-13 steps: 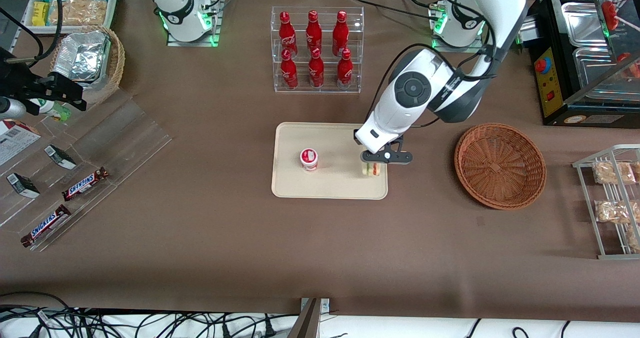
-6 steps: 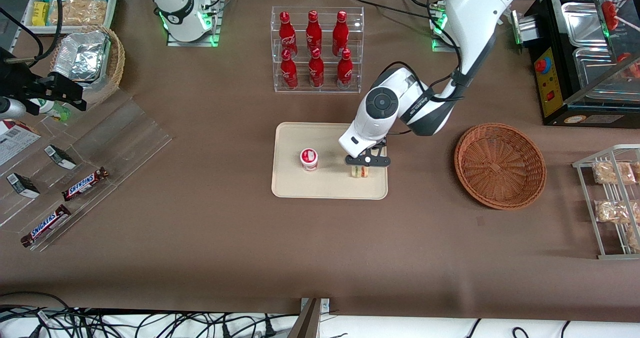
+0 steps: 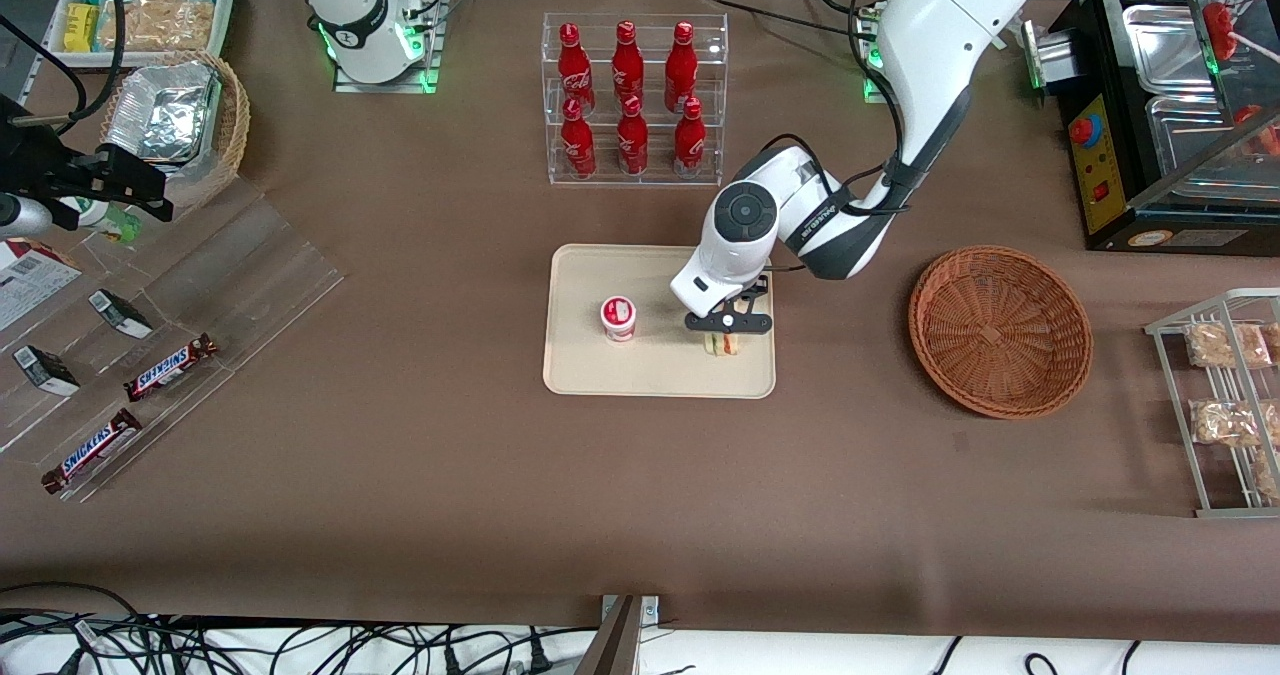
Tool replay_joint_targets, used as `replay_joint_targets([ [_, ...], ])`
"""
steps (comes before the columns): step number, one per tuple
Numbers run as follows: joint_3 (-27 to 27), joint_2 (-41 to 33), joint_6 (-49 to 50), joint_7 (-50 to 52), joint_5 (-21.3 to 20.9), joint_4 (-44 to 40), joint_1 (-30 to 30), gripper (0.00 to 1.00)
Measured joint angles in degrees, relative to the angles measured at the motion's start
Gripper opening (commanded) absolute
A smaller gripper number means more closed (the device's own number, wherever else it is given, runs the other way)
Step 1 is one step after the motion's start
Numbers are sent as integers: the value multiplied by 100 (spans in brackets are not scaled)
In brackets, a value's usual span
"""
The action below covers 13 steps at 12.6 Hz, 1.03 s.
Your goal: Place sandwich from basket to tray
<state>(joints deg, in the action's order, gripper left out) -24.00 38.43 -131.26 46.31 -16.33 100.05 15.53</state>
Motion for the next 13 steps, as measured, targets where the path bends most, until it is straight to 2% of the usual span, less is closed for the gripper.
replay_joint_targets([
  [7,32,7,112,218,-21,-436,-53,100],
  [13,42,-454,1307,704,-19,-1301,-463,100],
])
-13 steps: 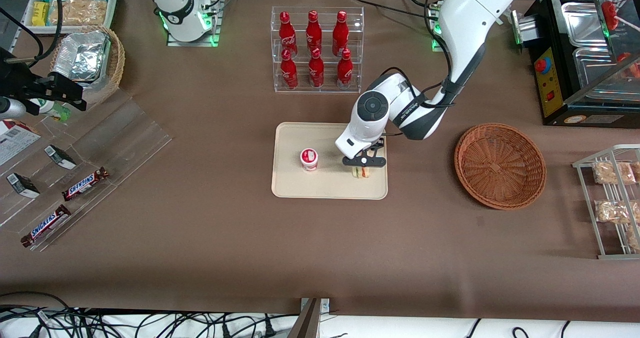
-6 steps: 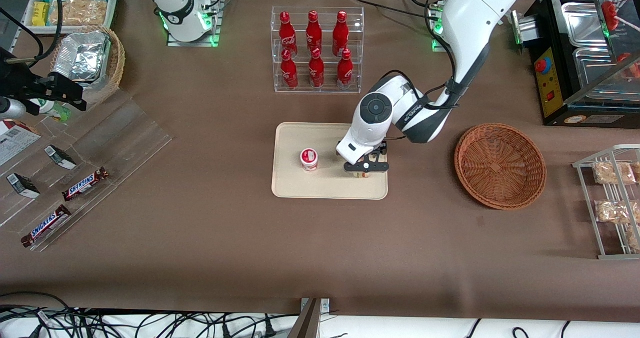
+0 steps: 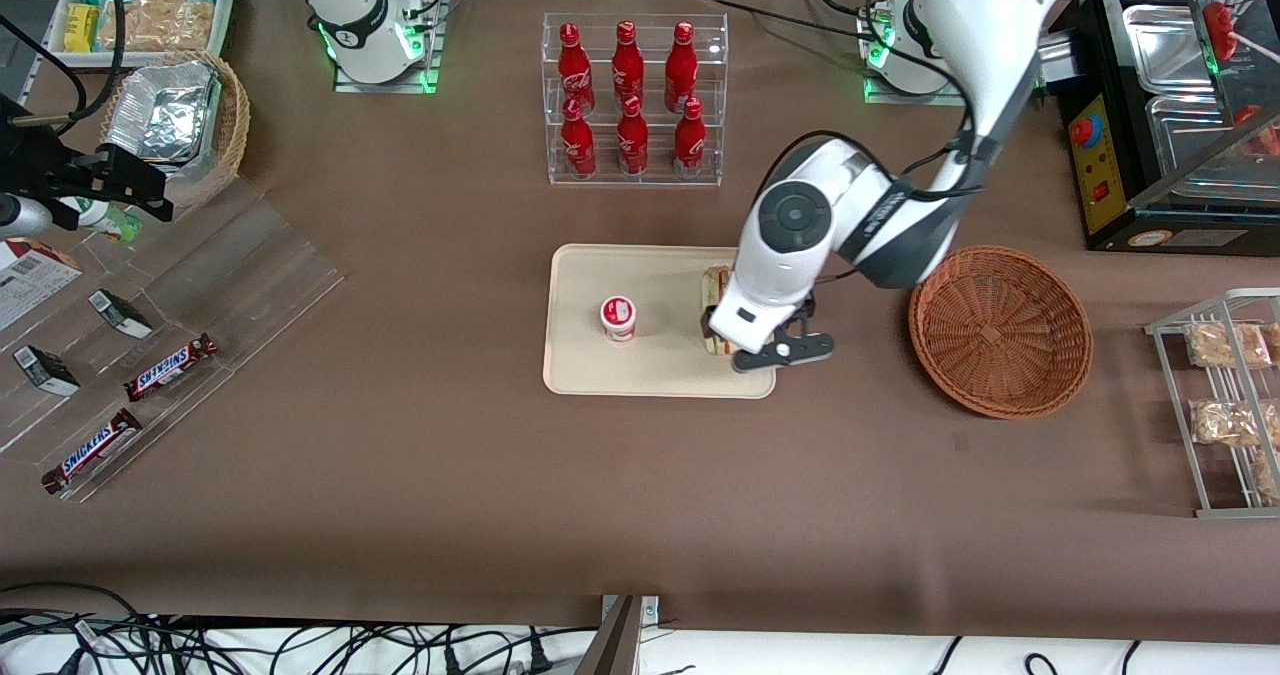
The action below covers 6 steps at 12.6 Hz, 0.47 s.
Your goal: Place sandwich from basket to tray
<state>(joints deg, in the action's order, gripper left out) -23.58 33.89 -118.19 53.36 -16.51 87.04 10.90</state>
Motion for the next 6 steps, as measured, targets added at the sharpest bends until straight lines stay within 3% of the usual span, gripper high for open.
replay_joint_targets([
  [6,-9,-790,873,-365,141,-101,-832,100],
])
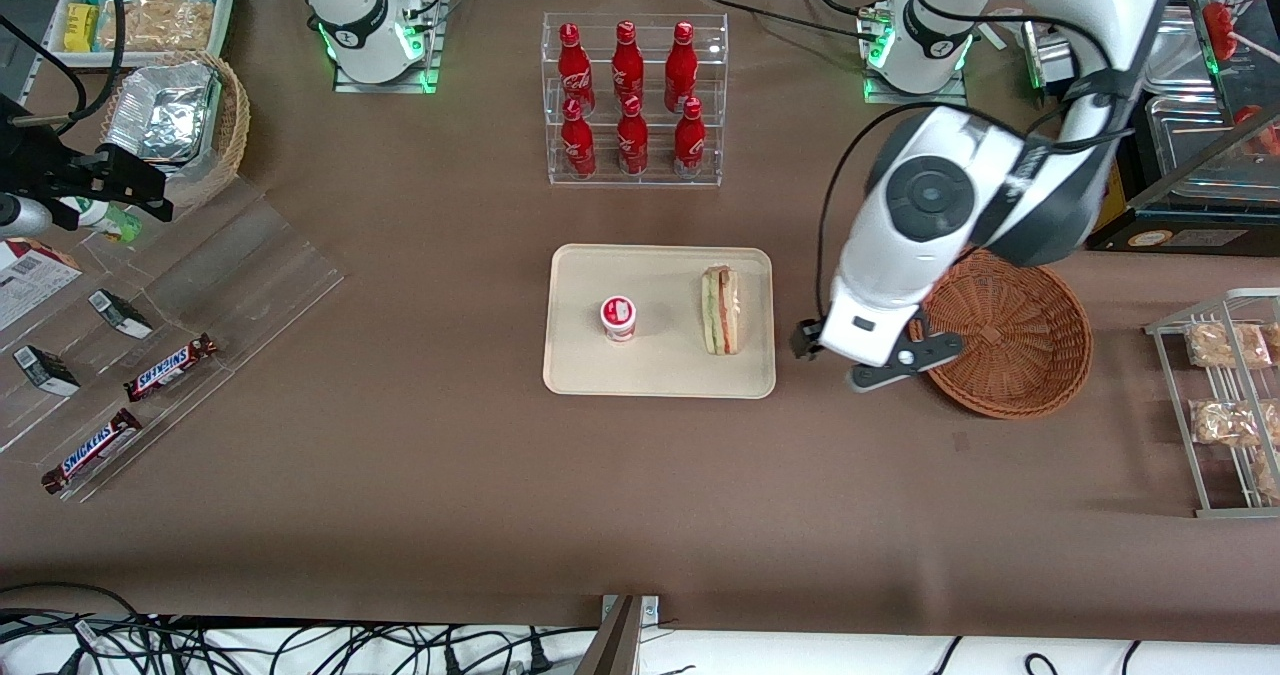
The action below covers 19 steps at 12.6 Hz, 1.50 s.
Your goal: Place sandwich from basket to tray
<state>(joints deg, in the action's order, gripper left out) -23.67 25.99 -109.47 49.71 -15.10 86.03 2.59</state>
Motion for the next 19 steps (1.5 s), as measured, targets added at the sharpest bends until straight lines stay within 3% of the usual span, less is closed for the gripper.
replay_joint_targets([
  [7,63,-779,1171,-2037,690,-4,-945,100],
  [10,654,-1240,1567,-3075,1118,-1,-911,100],
  [13,1124,-1649,1939,-4215,1287,6,-900,100],
  [19,1199,-1868,2271,-4800,1539,36,-827,100],
])
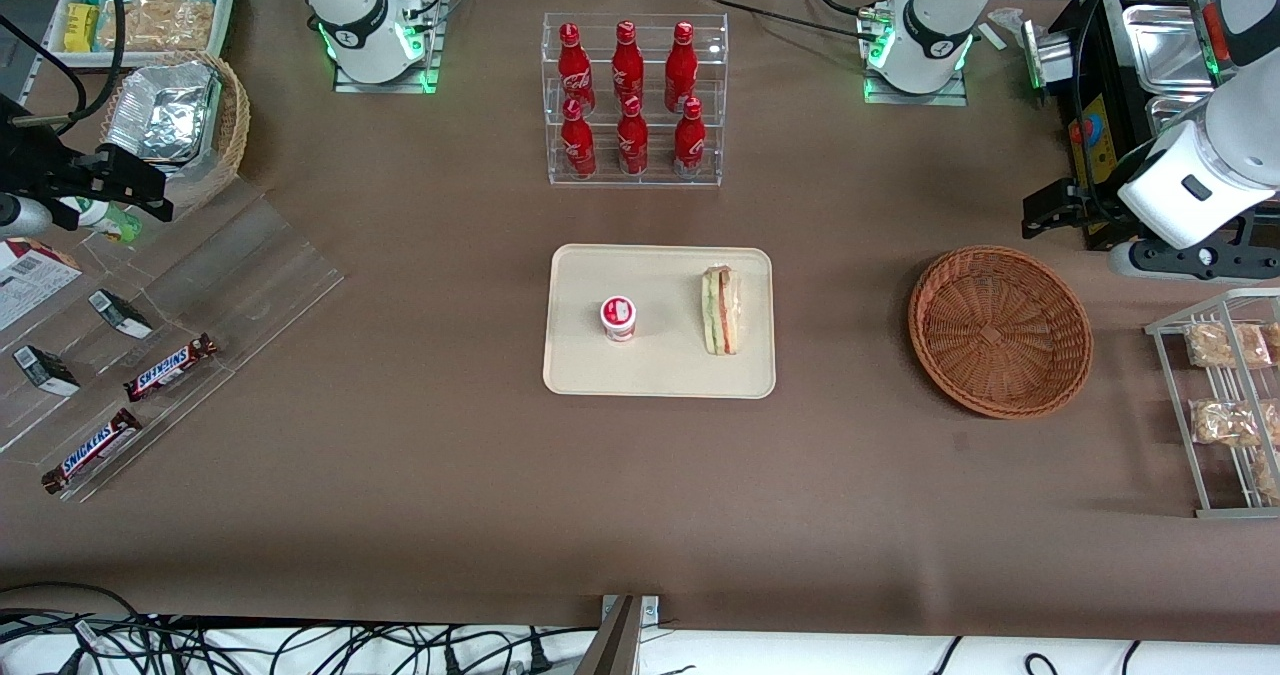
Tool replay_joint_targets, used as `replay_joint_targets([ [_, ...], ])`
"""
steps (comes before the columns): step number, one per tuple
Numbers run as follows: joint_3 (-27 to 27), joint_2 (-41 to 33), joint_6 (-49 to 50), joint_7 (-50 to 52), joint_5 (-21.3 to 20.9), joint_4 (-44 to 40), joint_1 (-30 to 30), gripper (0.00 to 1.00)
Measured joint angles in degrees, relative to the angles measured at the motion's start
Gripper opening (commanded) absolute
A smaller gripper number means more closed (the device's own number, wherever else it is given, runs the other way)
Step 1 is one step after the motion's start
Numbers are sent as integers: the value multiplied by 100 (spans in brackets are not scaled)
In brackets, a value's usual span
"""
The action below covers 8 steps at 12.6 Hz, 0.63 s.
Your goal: Place sandwich from basket to tray
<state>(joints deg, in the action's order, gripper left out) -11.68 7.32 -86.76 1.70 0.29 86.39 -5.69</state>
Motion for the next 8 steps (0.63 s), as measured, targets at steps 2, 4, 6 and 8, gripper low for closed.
replay_joint_targets([
  [2,6,-1,18,-350,21,7,5,100],
  [4,12,-10,-87,-444,74,6,6,100],
  [6,14,-16,-207,-445,76,6,42,100],
  [8,16,-15,-222,-445,78,7,68,100],
])
